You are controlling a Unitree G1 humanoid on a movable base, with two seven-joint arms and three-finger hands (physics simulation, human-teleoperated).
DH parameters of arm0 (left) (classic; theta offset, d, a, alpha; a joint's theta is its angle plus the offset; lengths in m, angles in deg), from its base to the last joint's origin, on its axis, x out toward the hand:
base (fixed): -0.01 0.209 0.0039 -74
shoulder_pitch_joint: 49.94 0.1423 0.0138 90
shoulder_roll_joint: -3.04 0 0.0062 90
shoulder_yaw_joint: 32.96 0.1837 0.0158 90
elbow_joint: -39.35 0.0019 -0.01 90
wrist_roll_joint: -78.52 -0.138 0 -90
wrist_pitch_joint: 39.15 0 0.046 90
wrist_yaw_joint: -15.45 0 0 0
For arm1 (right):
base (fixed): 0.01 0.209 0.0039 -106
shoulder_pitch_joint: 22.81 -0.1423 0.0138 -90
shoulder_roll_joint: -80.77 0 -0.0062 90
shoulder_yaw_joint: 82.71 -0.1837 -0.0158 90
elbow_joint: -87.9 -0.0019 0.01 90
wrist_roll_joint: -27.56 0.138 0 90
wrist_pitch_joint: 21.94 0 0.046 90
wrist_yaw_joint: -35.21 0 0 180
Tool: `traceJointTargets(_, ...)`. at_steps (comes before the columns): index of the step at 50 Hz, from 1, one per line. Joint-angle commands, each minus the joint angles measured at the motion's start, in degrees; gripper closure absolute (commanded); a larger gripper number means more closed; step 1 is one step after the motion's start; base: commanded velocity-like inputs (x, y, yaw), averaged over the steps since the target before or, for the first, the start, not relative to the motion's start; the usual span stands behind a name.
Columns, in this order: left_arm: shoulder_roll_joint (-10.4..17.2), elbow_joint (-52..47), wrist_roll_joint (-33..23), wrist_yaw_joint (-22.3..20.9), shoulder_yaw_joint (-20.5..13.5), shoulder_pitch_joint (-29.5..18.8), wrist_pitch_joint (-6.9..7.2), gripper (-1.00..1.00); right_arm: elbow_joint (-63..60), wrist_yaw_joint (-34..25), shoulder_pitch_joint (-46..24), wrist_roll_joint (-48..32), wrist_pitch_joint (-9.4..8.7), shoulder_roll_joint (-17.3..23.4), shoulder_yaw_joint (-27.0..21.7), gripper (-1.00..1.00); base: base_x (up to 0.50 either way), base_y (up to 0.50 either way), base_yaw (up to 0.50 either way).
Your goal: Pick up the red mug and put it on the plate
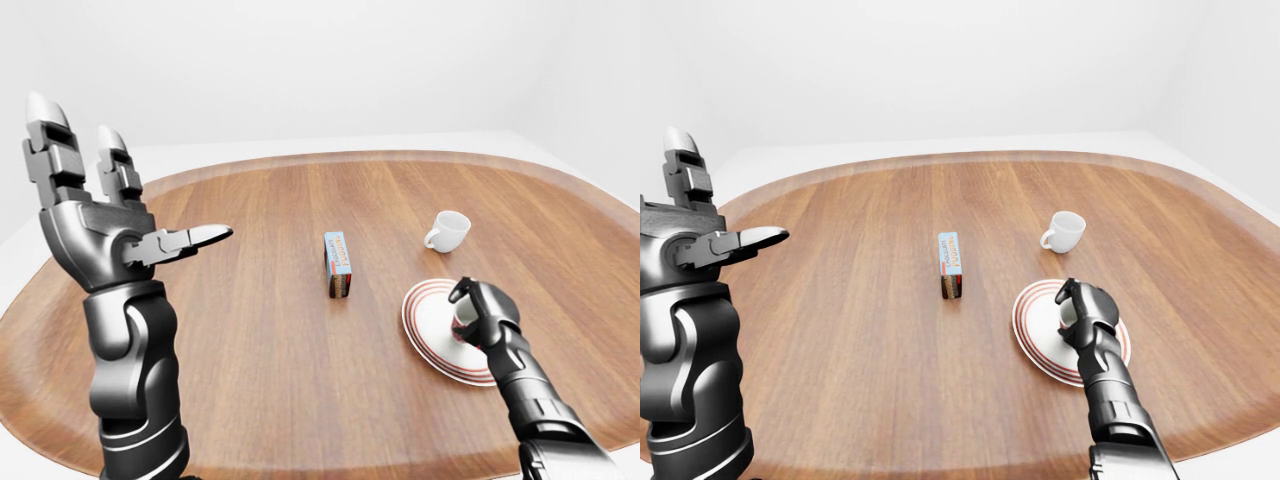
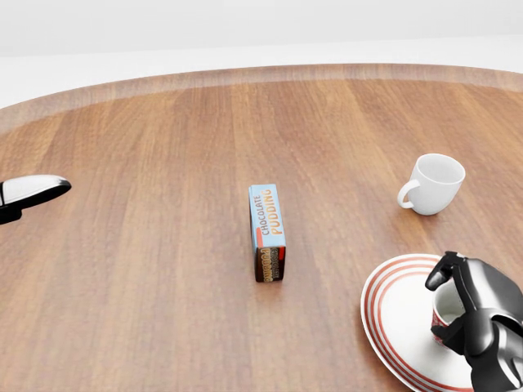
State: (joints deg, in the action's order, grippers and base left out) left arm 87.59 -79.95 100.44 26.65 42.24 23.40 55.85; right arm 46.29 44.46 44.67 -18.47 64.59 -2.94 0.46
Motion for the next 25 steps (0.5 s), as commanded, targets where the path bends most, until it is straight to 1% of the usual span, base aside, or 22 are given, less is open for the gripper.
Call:
traceJointTargets(1, -0.02, 0.62, -0.31, -0.18, 0.07, 0.05, 0.00, -1.00, -2.21, 3.93, 0.76, 5.39, -1.24, 0.18, 0.29, -1.00, 0.00, 0.00, 0.00)
traceJointTargets(2, -0.05, 0.59, -0.34, -0.21, 0.09, 0.12, 0.00, -1.00, -3.78, 3.10, 1.35, 5.22, -1.53, 0.08, 0.16, -1.00, 0.00, 0.00, 0.00)
traceJointTargets(6, 0.05, 0.82, -0.43, -0.24, -0.01, -0.05, 0.00, -1.00, -5.62, 2.25, 2.38, 4.54, -1.53, -0.15, -0.18, -1.00, 0.00, 0.00, 0.00)
traceJointTargets(10, 0.03, 1.41, -0.91, -0.28, 0.05, -0.01, 0.00, -1.00, -9.91, 0.15, 3.68, 4.01, -1.53, -0.18, -1.02, -1.00, 0.00, 0.00, 0.00)
traceJointTargets(20, -0.01, 2.50, -1.83, -0.25, 0.13, -0.19, 0.00, -1.00, -12.54, -1.19, 4.65, 3.28, -1.53, -0.78, -1.70, -1.00, 0.00, 0.00, 0.00)
traceJointTargets(25, -0.12, 2.71, -2.23, -0.41, 0.25, 0.12, 0.00, -1.00, -15.10, -2.77, 4.42, 2.89, -1.53, -1.06, -1.97, -1.00, 0.00, 0.00, 0.00)
